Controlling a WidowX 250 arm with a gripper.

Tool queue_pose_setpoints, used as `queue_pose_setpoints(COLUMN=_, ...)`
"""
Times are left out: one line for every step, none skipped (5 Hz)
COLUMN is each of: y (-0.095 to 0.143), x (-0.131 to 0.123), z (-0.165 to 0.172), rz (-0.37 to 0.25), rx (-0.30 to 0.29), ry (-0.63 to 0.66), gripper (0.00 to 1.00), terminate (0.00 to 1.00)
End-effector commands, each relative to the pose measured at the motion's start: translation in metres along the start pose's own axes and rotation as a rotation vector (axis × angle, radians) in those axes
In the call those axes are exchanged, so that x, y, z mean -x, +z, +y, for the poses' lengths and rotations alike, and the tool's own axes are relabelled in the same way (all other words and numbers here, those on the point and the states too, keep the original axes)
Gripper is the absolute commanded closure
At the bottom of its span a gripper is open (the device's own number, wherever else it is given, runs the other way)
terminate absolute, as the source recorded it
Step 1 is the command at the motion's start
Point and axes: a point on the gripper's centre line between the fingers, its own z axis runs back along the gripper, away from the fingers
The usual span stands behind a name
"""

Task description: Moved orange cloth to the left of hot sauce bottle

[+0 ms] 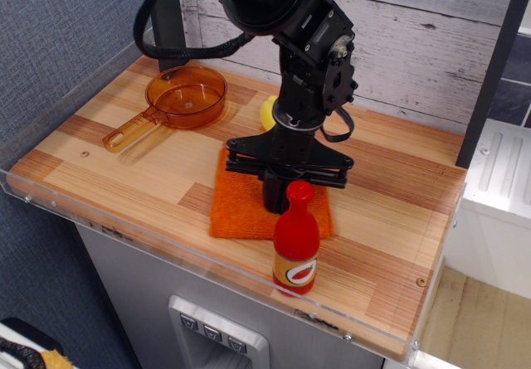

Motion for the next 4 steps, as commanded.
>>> queue_pose_setpoints(y=0.008, x=0.001, z=0.031, rz=-0.021, rx=-0.068, ry=0.043, gripper=1.0, terminate=0.0)
queue_pose_setpoints(y=0.005, x=0.0, z=0.041, rz=-0.021, rx=-0.08, ry=0.029, gripper=1.0, terminate=0.0)
queue_pose_setpoints(y=0.001, x=0.0, z=0.053, rz=-0.011, rx=-0.085, ry=0.036, gripper=1.0, terminate=0.0)
queue_pose_setpoints(y=-0.002, x=0.003, z=0.064, rz=-0.005, rx=-0.113, ry=0.043, gripper=1.0, terminate=0.0)
